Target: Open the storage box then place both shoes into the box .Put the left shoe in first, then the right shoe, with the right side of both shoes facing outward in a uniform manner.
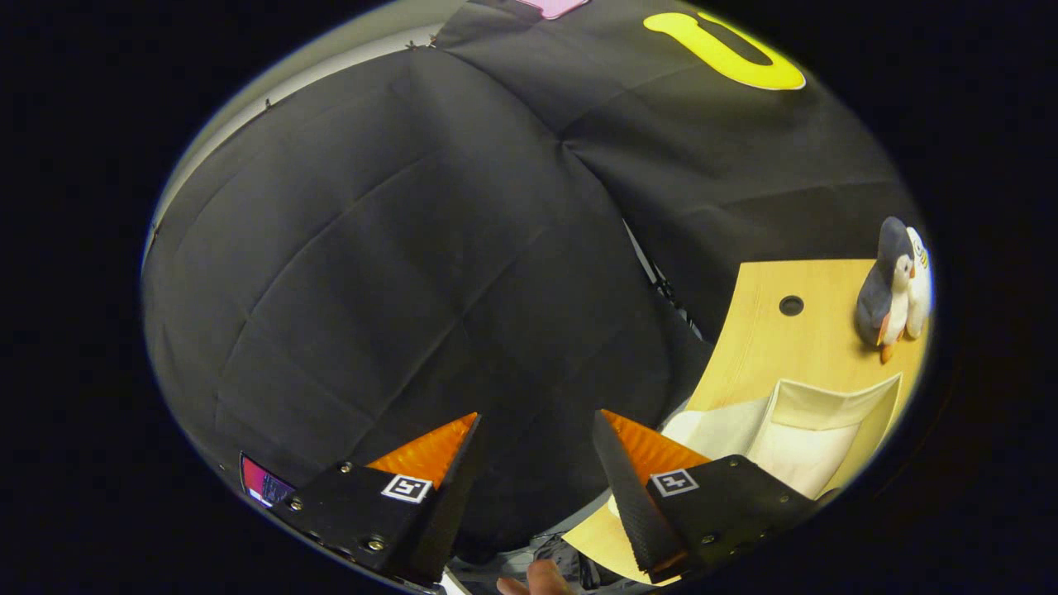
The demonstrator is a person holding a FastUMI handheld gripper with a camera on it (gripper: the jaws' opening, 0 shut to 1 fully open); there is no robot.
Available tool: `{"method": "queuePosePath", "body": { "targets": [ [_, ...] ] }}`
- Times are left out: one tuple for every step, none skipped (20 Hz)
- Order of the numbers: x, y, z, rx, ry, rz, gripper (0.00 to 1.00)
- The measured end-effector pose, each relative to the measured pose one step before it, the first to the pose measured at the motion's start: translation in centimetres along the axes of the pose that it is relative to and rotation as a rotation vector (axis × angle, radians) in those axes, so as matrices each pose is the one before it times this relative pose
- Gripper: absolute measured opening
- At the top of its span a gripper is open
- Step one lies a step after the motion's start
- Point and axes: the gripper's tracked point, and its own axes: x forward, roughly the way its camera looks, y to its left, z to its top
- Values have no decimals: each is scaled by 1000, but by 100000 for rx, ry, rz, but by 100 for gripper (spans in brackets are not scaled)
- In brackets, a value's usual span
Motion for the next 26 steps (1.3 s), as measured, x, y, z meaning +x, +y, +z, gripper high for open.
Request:
{"method": "queuePosePath", "body": {
  "targets": [
    [-1195,-259,774,-2070,-1483,-809,81],
    [-1723,-418,768,-1819,-1603,-888,81],
    [-1749,-762,674,-1357,-1771,-684,81],
    [-2093,-540,253,-1049,-1895,-244,81],
    [-1688,-805,628,-1313,-1846,-272,81],
    [-1202,-1068,356,-1935,-1587,-697,81],
    [-1351,-1085,624,-2297,-1666,-1202,81],
    [-1164,-1135,549,-2332,-1651,-1472,81],
    [-1071,-1278,702,-2209,-1887,-2155,81],
    [-1114,-1207,628,-2267,-1990,-2355,81],
    [-1088,-1236,671,-2171,-2226,-2516,81],
    [-974,-1363,571,-2348,-2061,-3721,81],
    [-870,-1313,448,-2379,-1973,-2370,81],
    [-631,-1217,83,-1991,-1079,-2692,81],
    [-766,-1305,98,-1257,-836,-2281,81],
    [-681,-1179,-135,-549,-466,-2477,81],
    [-736,-1215,-201,139,-130,-1879,81],
    [-630,-952,-160,437,-424,-1695,81],
    [-611,-1254,-268,-319,-101,-2535,81],
    [-551,-1197,-211,-678,-83,-2664,81],
    [-504,-1187,-140,-1102,-444,-2580,81],
    [-483,-1153,-275,-1619,-441,-2707,81],
    [-331,-1221,-460,-1465,-185,-2376,82],
    [-352,-986,-610,-777,573,-1680,82],
    [-334,-993,-708,-141,1175,-1782,82],
    [-266,-931,-826,294,1087,-1845,82]
  ]
}}
